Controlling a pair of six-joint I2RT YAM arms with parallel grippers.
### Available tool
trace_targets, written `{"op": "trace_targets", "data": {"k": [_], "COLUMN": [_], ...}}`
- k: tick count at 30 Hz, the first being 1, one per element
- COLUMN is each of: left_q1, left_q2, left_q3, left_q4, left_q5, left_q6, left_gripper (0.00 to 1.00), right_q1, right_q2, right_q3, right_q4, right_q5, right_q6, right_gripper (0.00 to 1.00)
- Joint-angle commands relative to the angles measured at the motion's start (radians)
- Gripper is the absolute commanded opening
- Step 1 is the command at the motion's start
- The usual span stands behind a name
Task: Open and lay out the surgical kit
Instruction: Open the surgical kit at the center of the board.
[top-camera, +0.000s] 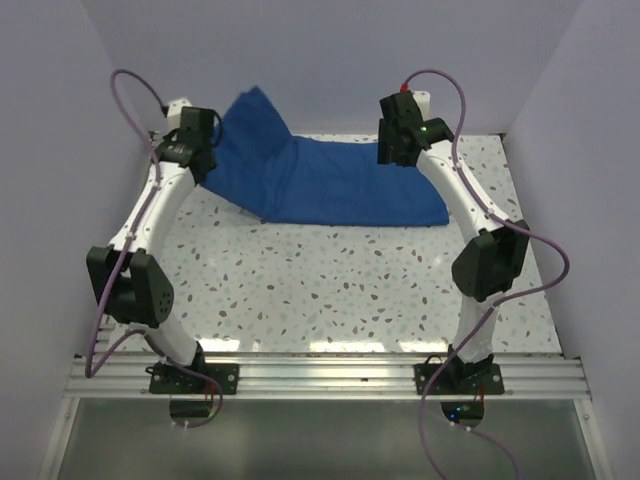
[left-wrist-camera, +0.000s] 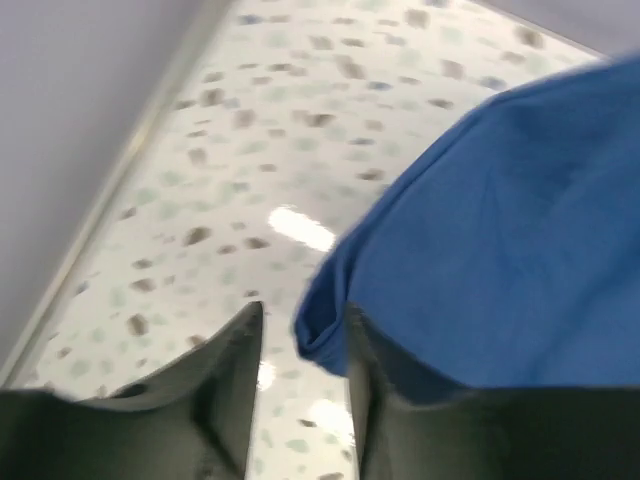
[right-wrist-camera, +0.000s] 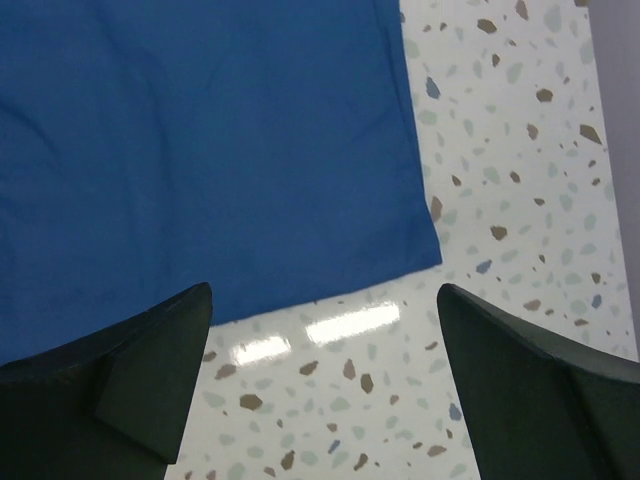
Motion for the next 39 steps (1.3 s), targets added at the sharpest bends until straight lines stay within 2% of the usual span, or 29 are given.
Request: {"op": "trace_targets", "data": {"k": [1, 2, 3, 5, 9, 12, 19, 23, 28, 29, 32, 39], "left_q1": [0.102, 0.148, 0.171, 0.22, 0.223, 0.222, 0.206, 0.18, 0.165, 0.157, 0.113, 0.088], "left_q2": [-0.105, -0.129, -0.14, -0.151, -0.142, -0.222, -0.39, -0.523, -0.653, -0.68, -0.705, -0.697], "left_q3": [-0.176, -0.246, -0.276, -0.325, -0.339, -0.393, -0.454, -0.59, -0.744, -0.776, -0.762, -0.767], "left_q4": [0.025, 0.033, 0.028, -0.002, -0.123, -0.136, -0.217, -0.219, -0.231, -0.242, -0.28, -0.283], "left_q5": [-0.086, -0.093, -0.089, -0.058, -0.022, 0.037, 0.103, 0.101, 0.146, 0.144, 0.105, 0.085], "left_q6": [0.045, 0.042, 0.032, -0.001, -0.041, -0.038, -0.031, -0.105, -0.183, -0.209, -0.237, -0.246], "left_gripper": [0.46, 0.95, 1.0, 1.0, 1.0, 1.0, 1.0, 0.99, 1.0, 1.0, 1.0, 1.0], "right_q1": [-0.006, -0.015, -0.017, -0.036, -0.096, -0.161, -0.302, -0.363, -0.376, -0.409, -0.414, -0.412], "right_q2": [0.122, 0.148, 0.18, 0.254, 0.341, 0.386, 0.561, 0.653, 0.746, 0.768, 0.802, 0.825], "right_q3": [0.128, 0.158, 0.216, 0.283, 0.336, 0.331, 0.449, 0.517, 0.601, 0.612, 0.633, 0.635], "right_q4": [0.061, 0.06, 0.063, 0.067, 0.108, 0.226, 0.339, 0.385, 0.449, 0.458, 0.477, 0.5], "right_q5": [-0.059, -0.066, -0.074, -0.095, -0.105, -0.14, -0.388, -0.491, -0.559, -0.574, -0.582, -0.605], "right_q6": [-0.029, -0.031, -0.035, -0.04, -0.032, -0.026, -0.029, -0.009, 0.005, 0.008, 0.017, 0.029], "right_gripper": [0.99, 0.99, 0.99, 0.99, 0.99, 0.99, 0.99, 0.94, 0.9, 0.89, 0.84, 0.81]}}
